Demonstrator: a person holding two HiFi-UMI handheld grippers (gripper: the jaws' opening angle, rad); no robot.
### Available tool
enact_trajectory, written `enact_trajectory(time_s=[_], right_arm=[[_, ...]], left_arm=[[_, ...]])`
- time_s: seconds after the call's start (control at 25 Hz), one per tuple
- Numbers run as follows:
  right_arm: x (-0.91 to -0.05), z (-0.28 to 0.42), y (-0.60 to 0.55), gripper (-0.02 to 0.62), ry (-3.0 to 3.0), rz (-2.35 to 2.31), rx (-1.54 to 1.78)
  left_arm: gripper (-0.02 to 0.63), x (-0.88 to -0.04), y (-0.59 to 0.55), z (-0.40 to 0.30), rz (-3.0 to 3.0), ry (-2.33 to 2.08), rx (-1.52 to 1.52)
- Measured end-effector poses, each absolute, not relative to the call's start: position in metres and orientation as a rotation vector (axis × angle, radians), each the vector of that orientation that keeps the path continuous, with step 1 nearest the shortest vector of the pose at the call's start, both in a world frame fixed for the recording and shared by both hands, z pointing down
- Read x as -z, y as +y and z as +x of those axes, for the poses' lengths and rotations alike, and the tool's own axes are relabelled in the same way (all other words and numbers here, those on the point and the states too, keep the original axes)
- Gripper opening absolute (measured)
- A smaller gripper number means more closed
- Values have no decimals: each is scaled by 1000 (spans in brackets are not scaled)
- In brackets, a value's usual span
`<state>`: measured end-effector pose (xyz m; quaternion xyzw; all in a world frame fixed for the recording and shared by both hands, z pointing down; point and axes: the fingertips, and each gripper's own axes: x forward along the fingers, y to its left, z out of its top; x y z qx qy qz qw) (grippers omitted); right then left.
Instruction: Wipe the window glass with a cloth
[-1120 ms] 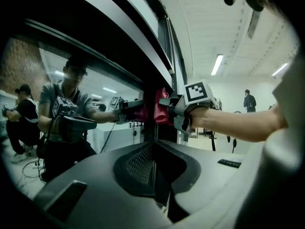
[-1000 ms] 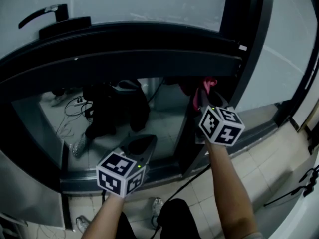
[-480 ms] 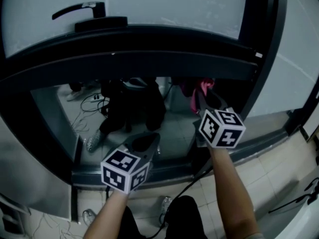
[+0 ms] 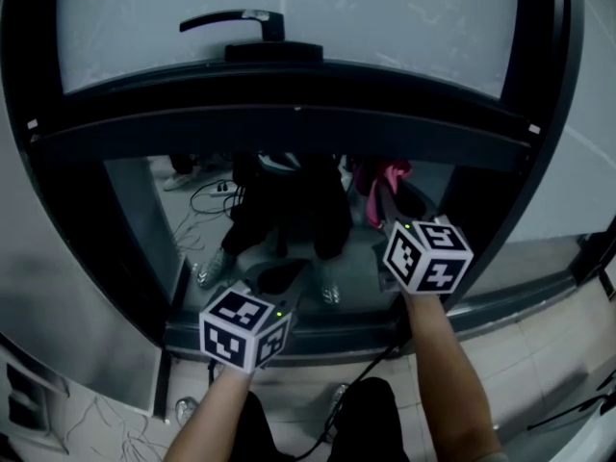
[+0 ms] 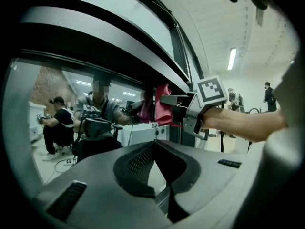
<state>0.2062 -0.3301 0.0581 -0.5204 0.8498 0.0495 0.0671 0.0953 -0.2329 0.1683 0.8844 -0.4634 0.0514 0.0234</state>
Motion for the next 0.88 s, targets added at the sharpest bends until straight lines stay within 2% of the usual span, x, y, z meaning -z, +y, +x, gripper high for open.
enact_trajectory(time_s=[0.88], right_arm=[[-59, 37, -302, 66, 2704, -1281, -142]], left_arm=[[2, -174, -191, -56, 2536, -1723, -146]])
